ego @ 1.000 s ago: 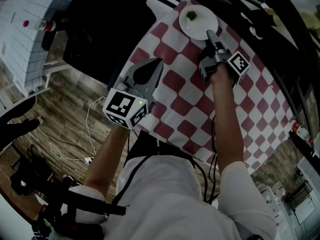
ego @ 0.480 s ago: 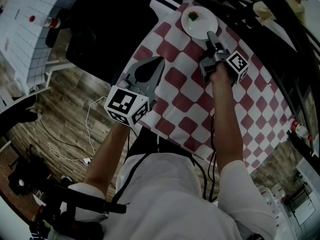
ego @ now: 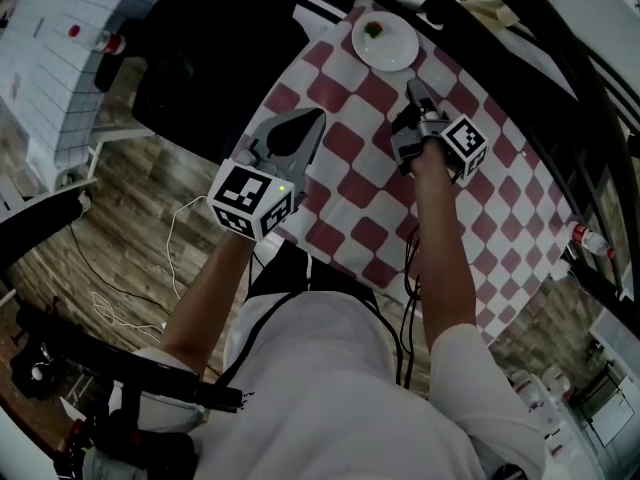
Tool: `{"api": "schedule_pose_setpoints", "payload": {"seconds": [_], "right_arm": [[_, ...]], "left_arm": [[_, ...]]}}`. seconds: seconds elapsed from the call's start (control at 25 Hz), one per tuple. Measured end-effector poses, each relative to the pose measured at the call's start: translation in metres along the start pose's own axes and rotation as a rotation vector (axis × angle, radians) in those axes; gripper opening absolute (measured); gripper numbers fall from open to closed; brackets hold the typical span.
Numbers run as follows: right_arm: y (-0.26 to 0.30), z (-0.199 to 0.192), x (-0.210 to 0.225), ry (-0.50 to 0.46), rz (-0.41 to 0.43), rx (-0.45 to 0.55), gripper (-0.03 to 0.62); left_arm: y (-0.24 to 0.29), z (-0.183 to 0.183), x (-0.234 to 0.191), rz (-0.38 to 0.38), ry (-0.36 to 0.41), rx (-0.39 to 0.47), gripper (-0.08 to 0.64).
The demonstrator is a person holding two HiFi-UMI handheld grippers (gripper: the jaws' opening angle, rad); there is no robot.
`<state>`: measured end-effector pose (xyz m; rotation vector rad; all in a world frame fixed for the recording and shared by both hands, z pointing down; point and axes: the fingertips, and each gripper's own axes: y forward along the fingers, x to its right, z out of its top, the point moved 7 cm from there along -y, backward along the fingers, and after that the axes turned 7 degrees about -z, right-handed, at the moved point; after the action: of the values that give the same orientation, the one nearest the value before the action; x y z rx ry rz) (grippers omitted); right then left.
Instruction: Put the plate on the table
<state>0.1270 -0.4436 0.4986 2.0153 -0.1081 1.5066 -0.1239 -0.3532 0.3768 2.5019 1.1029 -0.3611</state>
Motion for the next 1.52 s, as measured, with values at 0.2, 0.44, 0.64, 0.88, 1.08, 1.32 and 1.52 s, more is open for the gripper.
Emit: {"api": "schedule_pose_setpoints", "payload": {"seconds": [0.2, 0.44, 0.64, 0.88, 1.08, 1.32, 1.52], "right_arm": [[-0.036, -0.007, -0.020, -0.052, 0.045, 0.011, 0.013], [-0.085, -0.025, -0.050, -0.118, 0.148, 0.000, 0.006], [-0.130, -0.048, -0.060, -0.179, 0.174, -0.018, 0.005], [-0.183, -0.074, -0.074, -0.196, 0.254, -0.032, 0.006], [-0.229, -0.092, -0.080, -0.193, 0.290, -0.022, 0.005], [-0.267, -0.099, -0.088, -0.220, 0.310, -0.004, 0.005], [-0.288, -0.106, -0.093, -0.251, 0.310, 0.009, 0.005]], "left_arm": [[-0.017, 0.011, 0.022, -0.016, 0.027, 0.019, 0.002], [-0.037, 0.018, 0.052, -0.035, 0.055, 0.035, 0.002], [-0.057, 0.018, 0.074, -0.047, 0.064, 0.040, 0.002], [-0.076, 0.018, 0.096, -0.045, 0.078, 0.045, 0.002], [-0.092, 0.017, 0.109, -0.039, 0.090, 0.045, 0.002], [-0.100, 0.015, 0.122, -0.058, 0.106, 0.032, 0.002], [-0.108, 0.020, 0.132, -0.063, 0.092, 0.046, 0.002]]}}
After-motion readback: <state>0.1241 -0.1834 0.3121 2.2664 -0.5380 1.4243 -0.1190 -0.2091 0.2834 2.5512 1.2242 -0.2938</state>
